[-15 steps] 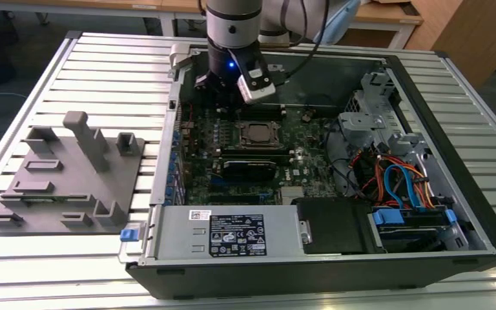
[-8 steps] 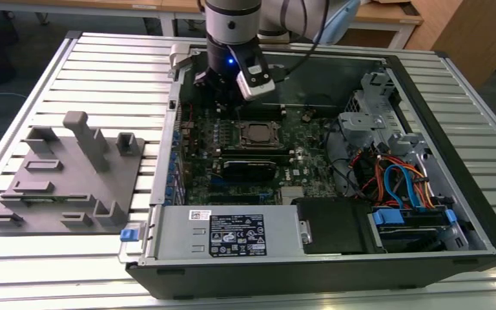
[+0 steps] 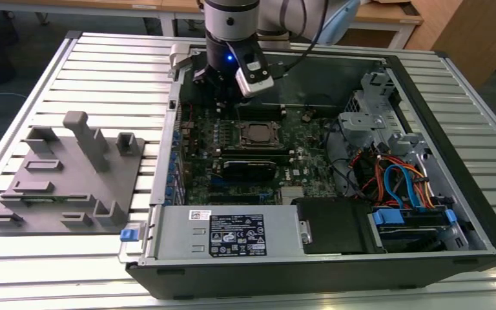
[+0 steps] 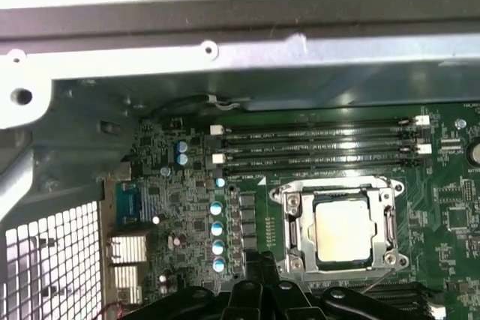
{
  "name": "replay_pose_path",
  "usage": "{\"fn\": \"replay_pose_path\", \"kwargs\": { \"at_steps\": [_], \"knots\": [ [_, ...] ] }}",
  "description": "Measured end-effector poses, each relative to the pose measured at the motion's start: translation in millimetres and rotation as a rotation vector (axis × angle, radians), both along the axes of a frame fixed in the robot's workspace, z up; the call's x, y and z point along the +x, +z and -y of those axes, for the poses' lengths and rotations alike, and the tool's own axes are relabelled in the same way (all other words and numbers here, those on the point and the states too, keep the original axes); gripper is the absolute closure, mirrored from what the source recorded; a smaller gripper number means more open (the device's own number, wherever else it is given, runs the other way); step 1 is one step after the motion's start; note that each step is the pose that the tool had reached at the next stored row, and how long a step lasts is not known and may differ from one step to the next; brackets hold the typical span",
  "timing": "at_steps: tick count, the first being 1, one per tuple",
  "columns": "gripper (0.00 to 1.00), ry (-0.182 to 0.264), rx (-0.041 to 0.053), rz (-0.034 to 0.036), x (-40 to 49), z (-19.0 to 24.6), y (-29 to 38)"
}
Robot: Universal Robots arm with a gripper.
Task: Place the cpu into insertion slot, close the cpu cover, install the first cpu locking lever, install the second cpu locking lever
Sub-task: 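Install the first cpu locking lever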
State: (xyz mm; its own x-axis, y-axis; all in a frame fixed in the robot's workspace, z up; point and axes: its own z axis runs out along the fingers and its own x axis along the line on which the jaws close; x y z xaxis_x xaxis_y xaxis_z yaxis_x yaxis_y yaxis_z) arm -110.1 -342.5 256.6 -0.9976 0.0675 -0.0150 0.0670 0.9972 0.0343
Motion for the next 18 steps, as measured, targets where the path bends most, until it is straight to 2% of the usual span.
{"fn": "replay_pose_path", "kwargs": {
  "at_steps": [5,10,14,18],
  "knots": [
    [0.89,0.000,0.0000,0.0000,-0.2,-7.6,0.0],
    [0.89,0.000,0.0000,-0.0001,-0.7,-13.0,-0.1],
    [0.89,0.001,0.0004,-0.0001,-1.1,-16.0,-0.4],
    [0.89,0.001,0.0005,-0.0001,-1.4,-16.2,-0.5]
  ]
}}
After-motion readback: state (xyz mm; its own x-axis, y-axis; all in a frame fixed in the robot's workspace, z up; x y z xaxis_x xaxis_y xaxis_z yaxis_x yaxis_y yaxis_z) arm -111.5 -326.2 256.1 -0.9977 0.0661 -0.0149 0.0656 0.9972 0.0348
